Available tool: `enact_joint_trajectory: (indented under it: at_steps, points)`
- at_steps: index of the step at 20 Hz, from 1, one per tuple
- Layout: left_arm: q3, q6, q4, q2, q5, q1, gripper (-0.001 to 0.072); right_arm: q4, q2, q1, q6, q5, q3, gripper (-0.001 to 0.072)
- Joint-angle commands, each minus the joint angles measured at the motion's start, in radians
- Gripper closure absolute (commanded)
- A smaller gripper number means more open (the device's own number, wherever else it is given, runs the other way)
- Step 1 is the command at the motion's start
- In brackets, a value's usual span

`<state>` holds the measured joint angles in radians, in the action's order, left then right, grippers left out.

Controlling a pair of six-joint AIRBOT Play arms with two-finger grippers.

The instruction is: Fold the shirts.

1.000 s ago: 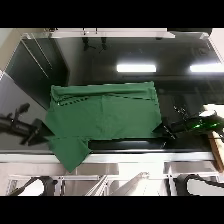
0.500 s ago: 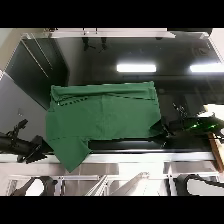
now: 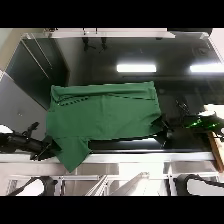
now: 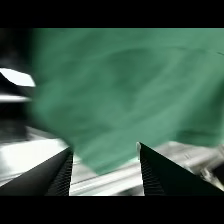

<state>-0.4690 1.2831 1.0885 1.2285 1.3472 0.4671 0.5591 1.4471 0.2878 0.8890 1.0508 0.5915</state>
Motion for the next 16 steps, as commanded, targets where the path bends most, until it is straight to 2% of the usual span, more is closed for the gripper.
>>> enact_joint_trajectory:
  at_steps: [1,4,5,6,7,8,9,16]
  points:
    - [-0.005,-0.038,-0.010,0.125,-0.124,-0.058,0.0371,0.004,-0.001,0.009,0.000,0.023,0.001,0.0103]
    - [-0.031,-0.038,-0.011,0.125,-0.122,-0.058,0.0383,0.004,-0.001,0.054,0.000,0.030,0.001,0.0143]
    - [-0.036,-0.038,-0.010,0.117,-0.126,-0.058,0.0477,0.005,-0.001,0.076,0.000,0.031,0.001,0.0143]
    - [-0.036,-0.038,-0.010,0.104,-0.134,-0.058,0.0690,0.005,-0.001,0.092,0.000,0.031,0.001,0.0144]
    - [-0.035,-0.038,-0.014,0.089,-0.142,-0.058,0.0682,0.005,0.000,0.099,0.000,0.043,0.001,0.0183]
    - [-0.034,-0.038,-0.019,0.073,-0.147,-0.058,0.0681,0.004,0.000,0.099,-0.010,0.071,0.001,0.0440]
    - [-0.034,-0.039,-0.017,0.058,-0.149,-0.058,0.0682,0.004,0.001,0.086,-0.024,0.092,0.000,0.0557]
    - [-0.034,-0.041,-0.017,-0.024,-0.183,-0.057,0.0682,-0.004,0.030,-0.044,-0.026,0.103,0.000,0.0556]
